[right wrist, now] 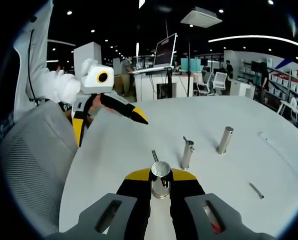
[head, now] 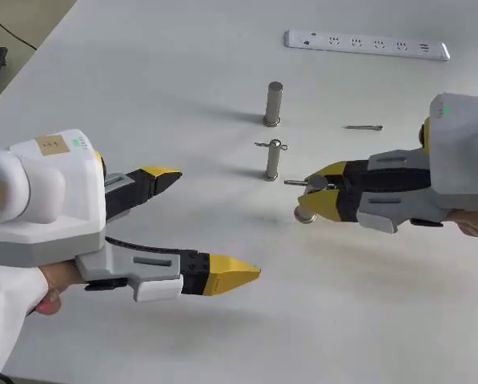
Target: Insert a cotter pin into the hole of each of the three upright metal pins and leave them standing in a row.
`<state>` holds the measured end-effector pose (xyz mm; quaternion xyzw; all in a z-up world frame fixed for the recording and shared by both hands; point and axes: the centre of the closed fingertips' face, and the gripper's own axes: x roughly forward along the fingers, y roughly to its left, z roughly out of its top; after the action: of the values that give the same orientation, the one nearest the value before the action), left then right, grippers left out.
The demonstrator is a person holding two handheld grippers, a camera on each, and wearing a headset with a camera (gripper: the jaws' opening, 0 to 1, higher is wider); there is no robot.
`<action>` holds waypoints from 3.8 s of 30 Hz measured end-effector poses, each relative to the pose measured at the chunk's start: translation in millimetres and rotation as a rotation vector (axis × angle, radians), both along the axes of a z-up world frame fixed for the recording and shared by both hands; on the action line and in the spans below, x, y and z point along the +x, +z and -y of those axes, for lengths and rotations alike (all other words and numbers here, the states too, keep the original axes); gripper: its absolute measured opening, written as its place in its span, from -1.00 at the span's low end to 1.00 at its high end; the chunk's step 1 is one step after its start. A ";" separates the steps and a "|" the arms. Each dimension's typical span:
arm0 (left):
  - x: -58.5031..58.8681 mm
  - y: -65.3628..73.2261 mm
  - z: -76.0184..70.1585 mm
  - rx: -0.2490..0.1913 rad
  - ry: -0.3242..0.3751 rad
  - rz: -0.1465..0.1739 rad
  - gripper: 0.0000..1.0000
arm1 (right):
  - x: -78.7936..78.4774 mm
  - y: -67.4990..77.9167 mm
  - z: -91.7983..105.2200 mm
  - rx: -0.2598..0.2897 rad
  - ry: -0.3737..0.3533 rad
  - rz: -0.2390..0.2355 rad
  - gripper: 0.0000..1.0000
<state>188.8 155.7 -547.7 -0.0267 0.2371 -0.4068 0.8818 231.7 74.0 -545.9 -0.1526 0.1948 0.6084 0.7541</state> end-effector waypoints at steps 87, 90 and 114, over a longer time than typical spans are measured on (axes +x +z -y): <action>-4.6 -9.4 -3.1 -0.015 0.076 -0.082 0.99 | 53.8 -17.7 29.0 0.068 -0.073 -0.063 -0.76; -4.5 -11.7 -3.6 -0.008 0.076 -0.088 0.99 | 56.2 -13.5 31.3 0.096 -0.102 -0.093 -0.61; -5.1 -3.7 -2.1 -0.021 0.068 -0.071 0.99 | 52.4 -7.4 35.1 0.058 -0.120 -0.074 -0.67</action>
<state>183.7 157.8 -551.4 -0.0588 0.2630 -0.3779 0.8858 284.1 38.9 -553.4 -0.0959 0.2136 0.5730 0.7854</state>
